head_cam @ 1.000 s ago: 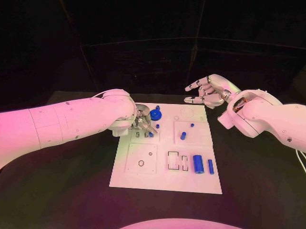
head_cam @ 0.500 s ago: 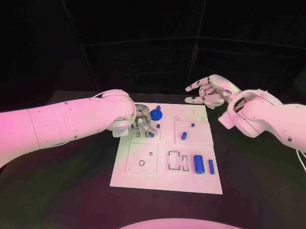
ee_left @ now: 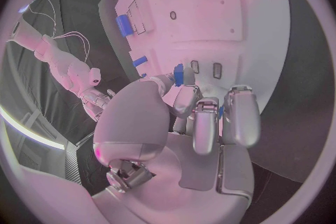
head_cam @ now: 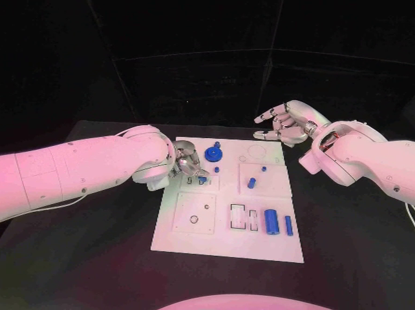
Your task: Assemble the parts on the task board
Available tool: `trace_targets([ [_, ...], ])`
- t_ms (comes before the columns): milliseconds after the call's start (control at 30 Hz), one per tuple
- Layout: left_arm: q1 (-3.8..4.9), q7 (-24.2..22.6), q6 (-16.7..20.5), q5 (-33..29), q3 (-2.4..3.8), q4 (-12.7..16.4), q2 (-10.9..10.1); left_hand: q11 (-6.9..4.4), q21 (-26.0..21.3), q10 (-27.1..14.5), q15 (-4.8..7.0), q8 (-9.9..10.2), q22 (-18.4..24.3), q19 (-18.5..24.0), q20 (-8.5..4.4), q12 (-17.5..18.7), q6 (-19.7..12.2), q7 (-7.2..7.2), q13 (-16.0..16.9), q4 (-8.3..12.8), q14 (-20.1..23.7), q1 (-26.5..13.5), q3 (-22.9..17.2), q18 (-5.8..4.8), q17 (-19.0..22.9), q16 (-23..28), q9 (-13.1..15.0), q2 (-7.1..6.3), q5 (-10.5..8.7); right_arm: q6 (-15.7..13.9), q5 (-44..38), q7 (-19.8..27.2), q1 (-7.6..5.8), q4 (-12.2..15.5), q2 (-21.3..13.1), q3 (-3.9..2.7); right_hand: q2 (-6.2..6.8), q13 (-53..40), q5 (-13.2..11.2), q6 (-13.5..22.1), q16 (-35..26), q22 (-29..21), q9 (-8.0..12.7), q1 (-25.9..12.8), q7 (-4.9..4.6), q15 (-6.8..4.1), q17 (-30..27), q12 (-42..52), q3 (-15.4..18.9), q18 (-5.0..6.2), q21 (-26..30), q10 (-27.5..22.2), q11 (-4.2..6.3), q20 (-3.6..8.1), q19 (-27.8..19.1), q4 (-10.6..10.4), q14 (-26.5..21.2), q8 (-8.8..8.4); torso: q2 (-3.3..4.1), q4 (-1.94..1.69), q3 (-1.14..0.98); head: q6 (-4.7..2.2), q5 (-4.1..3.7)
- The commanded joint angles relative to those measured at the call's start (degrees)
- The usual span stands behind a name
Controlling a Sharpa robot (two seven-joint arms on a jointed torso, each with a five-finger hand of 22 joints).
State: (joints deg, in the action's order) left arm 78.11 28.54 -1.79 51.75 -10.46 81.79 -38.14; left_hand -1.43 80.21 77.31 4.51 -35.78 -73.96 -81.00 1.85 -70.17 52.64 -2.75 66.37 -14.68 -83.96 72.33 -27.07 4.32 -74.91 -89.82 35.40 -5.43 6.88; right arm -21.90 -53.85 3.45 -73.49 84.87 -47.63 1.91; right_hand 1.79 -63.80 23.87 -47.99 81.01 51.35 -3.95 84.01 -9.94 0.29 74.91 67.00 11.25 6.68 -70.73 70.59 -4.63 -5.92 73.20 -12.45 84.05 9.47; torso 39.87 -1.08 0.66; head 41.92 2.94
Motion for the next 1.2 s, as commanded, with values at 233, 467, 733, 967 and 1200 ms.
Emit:
trace_targets([
  [233, -1.51, -4.3, 12.1, 0.1, -0.03, 2.6, -3.0, -0.12, 0.7, 0.7, 0.11, -0.4, -0.7, -0.9, -0.01, -0.2, 0.0, 0.2, 0.4, 10.7, -6.0, -0.3, -11.1, -0.86, -15.1, -0.2, 0.2, -0.75, -0.15, 0.2, 0.2, 0.4, -0.1, 0.1, -0.4, -0.03, -0.18, 0.1, 0.3, 0.2, -0.4, -0.1, 0.0, 0.6, 0.18, -0.27, 0.4, -0.3, 0.2, 0.47, 0.4, -0.4, 0.01, -0.08, -0.3, 0.0, 2.3, 0.29, -0.02, -0.44, -0.41, 0.32, -0.07],
  [467, -3.78, -5.1, 17.9, 3.8, -0.04, 3.4, -3.6, -0.13, 0.9, 0.9, 0.12, -0.4, -1.0, -1.1, -0.02, -0.4, 0.1, 0.21, 0.6, 10.8, -6.0, -0.3, -11.3, -0.93, -15.1, -0.2, 0.2, -0.92, -0.17, 0.1, 0.2, 0.4, -0.1, 0.2, -0.8, -0.03, -0.18, 0.1, 0.3, 0.2, -0.4, -0.1, 0.0, 0.6, 0.18, -0.27, 0.4, -0.3, 0.2, 0.47, 0.4, -0.3, 0.01, -0.08, -0.3, 0.0, 2.3, 0.3, 0.0, -0.41, -0.3, 0.4, -0.05],
  [733, -4.63, -5.3, 19.1, 7.3, -0.05, 3.8, -3.3, -0.14, 0.9, 1.0, 0.13, -0.4, -1.1, -1.1, -0.02, -0.5, 0.1, 0.21, 0.7, 10.9, -6.0, -0.3, -11.4, -0.94, -15.1, -0.2, 0.2, -0.98, -0.18, 0.1, 0.2, 0.5, -0.1, 0.2, -0.9, -0.03, -0.19, 0.1, 0.3, 0.2, -0.4, -0.2, 0.0, 0.6, 0.18, -0.27, 0.3, -0.3, 0.2, 0.48, 0.4, -0.4, 0.01, -0.08, -0.3, 0.0, 2.3, 0.3, 0.01, -0.25, -0.35, 0.49, 0.02],
  [967, -4.86, -3.8, 16.5, 9.9, -0.05, 4.0, -3.1, -0.14, 1.0, 1.0, 0.14, -0.4, -1.2, -1.2, -0.03, -0.5, 0.1, 0.21, 0.7, 10.9, -6.0, -0.3, -11.5, -0.96, -15.1, -0.2, 0.2, -1.03, -0.19, 0.1, 0.2, 0.5, -0.1, 0.2, -0.8, -0.03, -0.19, 0.1, 0.3, 0.2, -0.4, -0.2, 0.0, 0.6, 0.18, -0.27, 0.3, -0.3, 0.2, 0.48, 0.4, -0.4, 0.01, -0.08, -0.3, 0.0, 2.3, 0.3, 0.0, -0.36, -0.33, 0.57, 0.04],
  [1200, -4.92, -2.3, 13.2, 10.9, -0.04, 3.8, -2.6, -0.15, 0.9, 1.0, 0.14, -0.4, -1.2, -1.1, -0.03, -0.4, 0.1, 0.22, 0.6, 11.0, -6.0, -0.3, -11.6, -0.96, -15.1, -0.2, 0.2, -1.06, -0.2, 0.2, 0.2, 0.5, -0.1, 0.1, -0.8, -0.03, -0.24, 0.1, 0.3, 0.2, -0.3, -0.1, 0.0, 0.6, 0.17, -0.27, 0.4, -0.3, 0.3, 0.47, 0.4, -0.4, 0.01, -0.08, -0.3, 0.0, 2.3, 0.32, 0.03, -0.26, -0.35, 0.74, 0.09],
])
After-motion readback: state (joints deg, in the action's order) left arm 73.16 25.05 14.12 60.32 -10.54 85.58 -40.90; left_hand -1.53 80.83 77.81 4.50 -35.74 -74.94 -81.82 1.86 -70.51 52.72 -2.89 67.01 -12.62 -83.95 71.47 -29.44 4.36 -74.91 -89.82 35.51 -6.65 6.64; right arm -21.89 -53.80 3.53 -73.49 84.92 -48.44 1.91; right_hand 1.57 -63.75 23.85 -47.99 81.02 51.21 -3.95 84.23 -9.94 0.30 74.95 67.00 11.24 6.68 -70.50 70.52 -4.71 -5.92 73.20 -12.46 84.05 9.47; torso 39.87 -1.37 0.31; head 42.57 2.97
